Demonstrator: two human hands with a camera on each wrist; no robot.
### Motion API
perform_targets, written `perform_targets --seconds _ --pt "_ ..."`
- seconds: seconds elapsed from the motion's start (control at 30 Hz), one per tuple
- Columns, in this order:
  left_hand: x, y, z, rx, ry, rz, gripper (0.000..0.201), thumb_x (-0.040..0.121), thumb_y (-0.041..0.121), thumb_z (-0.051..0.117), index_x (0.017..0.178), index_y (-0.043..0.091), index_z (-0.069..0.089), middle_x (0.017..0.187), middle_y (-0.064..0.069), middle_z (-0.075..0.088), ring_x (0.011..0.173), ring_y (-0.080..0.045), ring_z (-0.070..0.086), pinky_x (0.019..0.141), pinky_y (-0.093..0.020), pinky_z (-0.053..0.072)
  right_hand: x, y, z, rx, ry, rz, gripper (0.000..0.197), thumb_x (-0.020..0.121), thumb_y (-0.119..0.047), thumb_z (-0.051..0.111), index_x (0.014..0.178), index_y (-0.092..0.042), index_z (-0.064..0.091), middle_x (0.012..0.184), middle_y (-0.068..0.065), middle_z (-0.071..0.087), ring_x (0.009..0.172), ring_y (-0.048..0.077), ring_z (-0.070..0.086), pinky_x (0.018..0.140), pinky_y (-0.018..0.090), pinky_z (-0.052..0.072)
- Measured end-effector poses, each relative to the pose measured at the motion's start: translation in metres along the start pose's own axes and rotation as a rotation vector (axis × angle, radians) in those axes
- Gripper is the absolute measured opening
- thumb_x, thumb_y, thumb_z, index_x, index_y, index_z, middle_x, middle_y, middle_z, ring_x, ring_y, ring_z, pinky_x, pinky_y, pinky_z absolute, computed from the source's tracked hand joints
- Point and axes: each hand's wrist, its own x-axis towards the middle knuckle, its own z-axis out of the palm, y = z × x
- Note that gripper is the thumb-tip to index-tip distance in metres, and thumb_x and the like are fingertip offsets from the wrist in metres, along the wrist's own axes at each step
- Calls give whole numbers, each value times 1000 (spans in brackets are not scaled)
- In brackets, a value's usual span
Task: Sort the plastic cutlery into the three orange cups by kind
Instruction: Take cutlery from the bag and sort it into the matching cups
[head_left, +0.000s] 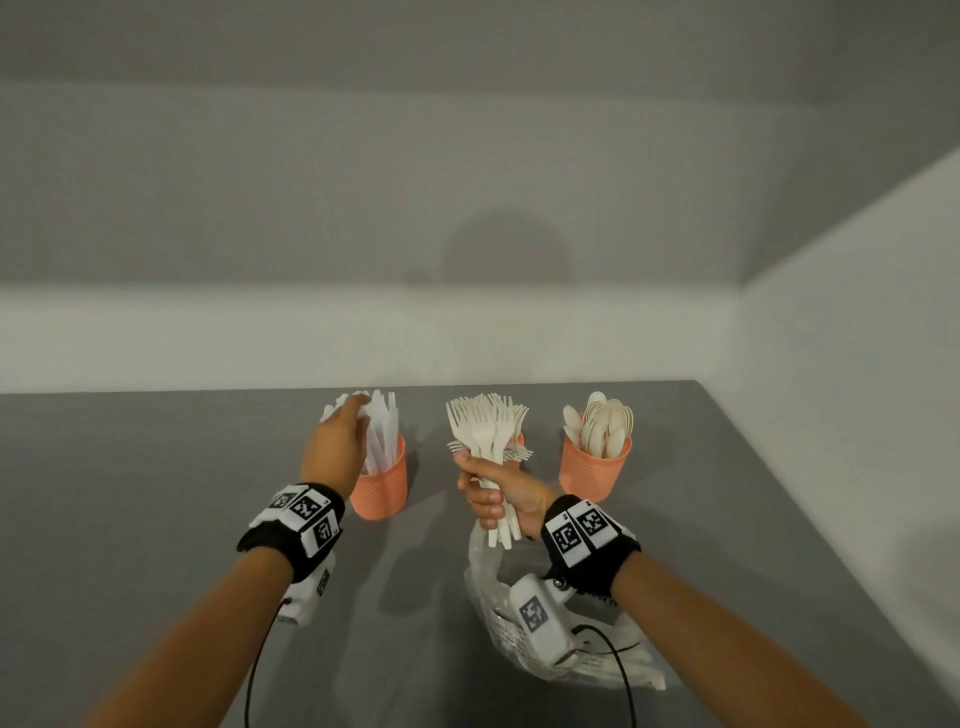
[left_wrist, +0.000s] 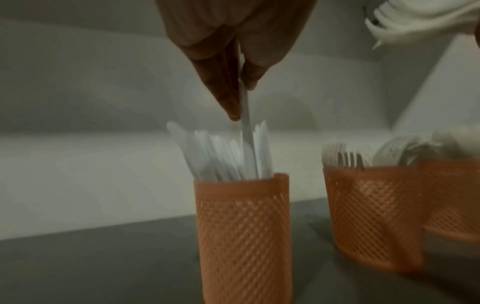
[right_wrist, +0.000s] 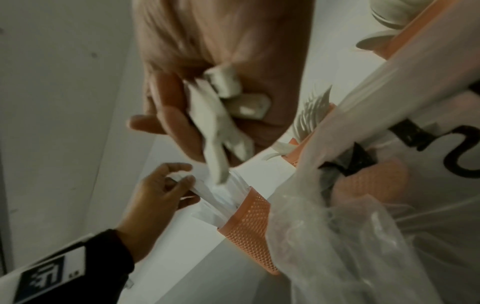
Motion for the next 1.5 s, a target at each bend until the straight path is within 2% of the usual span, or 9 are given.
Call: perform_targets --seconds 0.2,0.33,0.63,0.73,0.87,1.03,1.23,1.37,1.5 --pt "-5 -11 19 307 -122 149 38 75 -7 67 112 -9 59 108 -27 65 106 -46 58 79 -55 51 6 6 -2 -152 106 -64 37 91 -34 55 60 -15 51 36 -9 33 29 3 27 35 15 28" --pt "-3 -14 23 365 -116 103 52 93 26 46 134 -5 41 146 -24 34 133 -44 33 105 -54 32 9 11 -1 -297 240 -164 41 87 -36 62 53 -18 49 37 -7 36 32 7 30 39 20 29" --pt "1 -18 34 297 -240 36 70 96 48 22 147 3 9 155 -16 16 145 -29 11 119 -46 9 17 19 5 -479 443 -407 36 75 -45 67 65 -13 54 60 7 51 58 18 47 62 32 41" --pt "1 -10 27 222 -79 84 83 84 57 7 145 3 24 153 -16 24 143 -30 19 116 -47 8 14 18 2 -514 460 -441 36 80 -38 67 60 -16 46 56 4 46 57 18 43 61 30 37" --pt "-7 20 14 -247 54 121 63 87 38 29 141 6 34 145 -10 40 136 -22 35 113 -30 22 14 19 -3 -501 493 -465 43 82 -29 68 52 -24 39 49 -9 42 55 12 41 61 27 36" --pt "-26 55 4 -728 -286 62 68 61 39 52 124 16 51 114 12 60 111 3 53 103 -27 39 16 15 -1 -452 471 -473 30 85 -20 67 58 -22 53 47 -14 52 50 -3 48 57 13 38" --pt "-40 87 7 -1074 -715 -102 39 80 24 63 112 3 57 84 -11 72 66 -21 69 58 -24 54 -3 -1 10 -415 190 -192 19 88 -11 58 70 -16 56 34 -8 45 29 2 39 36 17 40" --pt "-44 100 4 -1219 -831 -239 29 87 15 52 114 6 56 101 -10 70 77 -18 70 49 -27 56 -19 -8 14 -348 -64 -15 30 94 -17 52 64 -9 54 32 -7 41 29 5 42 42 19 47" --pt "-44 108 11 -1104 -822 -253 26 82 27 59 101 10 62 84 -4 72 78 -25 66 59 -34 58 -26 -10 9 -460 -133 24 19 95 -14 50 78 -11 58 43 -6 58 42 3 57 71 33 54"
